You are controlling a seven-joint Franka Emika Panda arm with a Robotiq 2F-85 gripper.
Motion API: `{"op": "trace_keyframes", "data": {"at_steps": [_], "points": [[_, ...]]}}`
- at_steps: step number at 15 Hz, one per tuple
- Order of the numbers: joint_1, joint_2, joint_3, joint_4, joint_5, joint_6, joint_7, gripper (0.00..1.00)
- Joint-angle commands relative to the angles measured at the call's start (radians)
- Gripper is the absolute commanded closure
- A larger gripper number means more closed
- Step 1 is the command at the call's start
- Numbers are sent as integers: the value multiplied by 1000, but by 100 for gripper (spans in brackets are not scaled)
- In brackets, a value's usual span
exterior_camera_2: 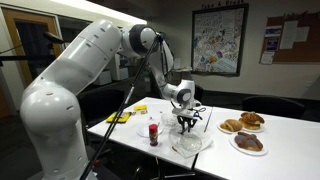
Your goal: Put the marker on the plate
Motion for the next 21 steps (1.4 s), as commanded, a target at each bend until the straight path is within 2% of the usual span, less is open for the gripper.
{"op": "trace_keyframes", "data": {"at_steps": [1, 2, 3, 6, 9, 11, 16, 21], "points": [[18, 17, -22, 9, -28, 23, 28, 90], [18, 15, -21, 9, -29, 23, 28, 97], [26, 12, -28, 9, -36, 25, 34, 99], [30, -8, -43, 21, -41, 33, 61, 96], [51, -77, -60, 12, -60, 121, 75, 96], [55, -110, -48, 12, -69, 165, 66, 96], [-3, -198, 135, -29, 2, 177, -72, 96], [-44, -309, 336, -175, 97, 123, -263, 96]]}}
